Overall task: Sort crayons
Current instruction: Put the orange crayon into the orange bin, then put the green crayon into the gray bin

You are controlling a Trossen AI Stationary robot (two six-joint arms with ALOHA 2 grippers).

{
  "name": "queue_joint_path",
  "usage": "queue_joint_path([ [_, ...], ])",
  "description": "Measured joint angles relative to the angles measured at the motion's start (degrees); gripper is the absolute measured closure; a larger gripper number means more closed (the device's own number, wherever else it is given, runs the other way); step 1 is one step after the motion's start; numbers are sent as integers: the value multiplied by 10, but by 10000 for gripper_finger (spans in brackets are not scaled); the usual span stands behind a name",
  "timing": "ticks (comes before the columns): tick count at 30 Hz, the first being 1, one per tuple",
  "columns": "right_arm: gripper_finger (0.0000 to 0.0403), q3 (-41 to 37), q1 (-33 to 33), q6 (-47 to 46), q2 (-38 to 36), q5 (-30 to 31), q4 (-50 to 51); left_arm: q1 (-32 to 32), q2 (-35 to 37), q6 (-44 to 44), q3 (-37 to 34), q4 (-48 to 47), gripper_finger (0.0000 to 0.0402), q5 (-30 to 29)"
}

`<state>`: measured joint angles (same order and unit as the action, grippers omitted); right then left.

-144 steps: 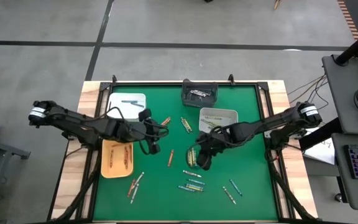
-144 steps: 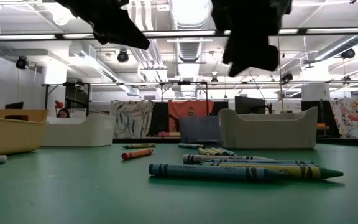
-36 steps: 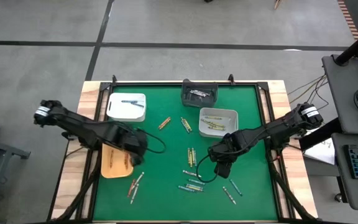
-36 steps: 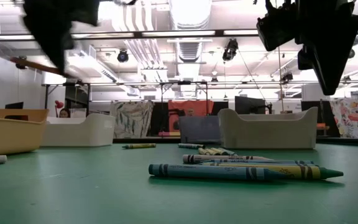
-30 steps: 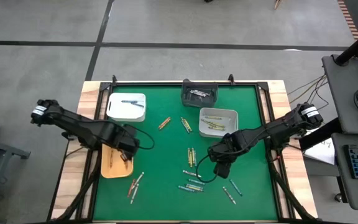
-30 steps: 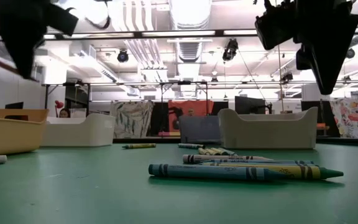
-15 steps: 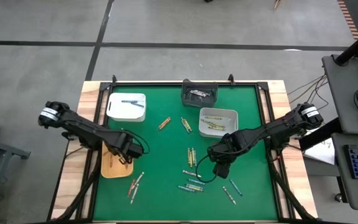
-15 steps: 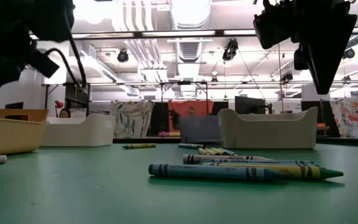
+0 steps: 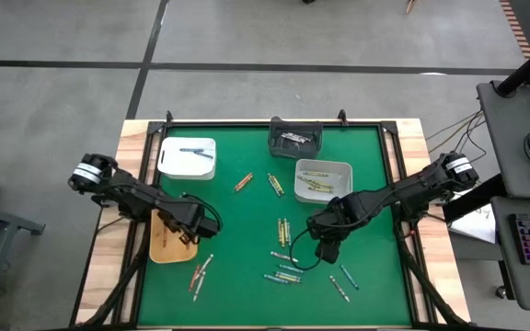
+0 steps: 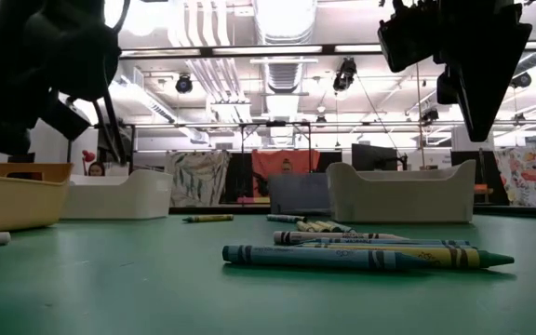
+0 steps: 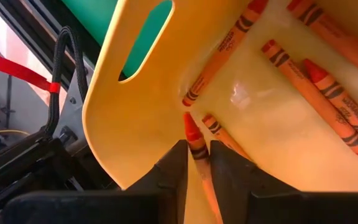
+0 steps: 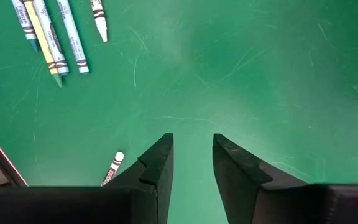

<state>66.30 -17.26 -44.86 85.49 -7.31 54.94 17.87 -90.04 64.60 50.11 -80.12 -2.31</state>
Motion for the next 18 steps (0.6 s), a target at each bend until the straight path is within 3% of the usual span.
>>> queue_joint_path([
  [15, 298, 0, 0, -1, 0, -3, 0, 0, 10, -60, 49, -3, 327, 8],
  [18, 301, 0, 0, -15, 0, -30, 0, 0, 16, -77, 70, -3, 326, 9],
])
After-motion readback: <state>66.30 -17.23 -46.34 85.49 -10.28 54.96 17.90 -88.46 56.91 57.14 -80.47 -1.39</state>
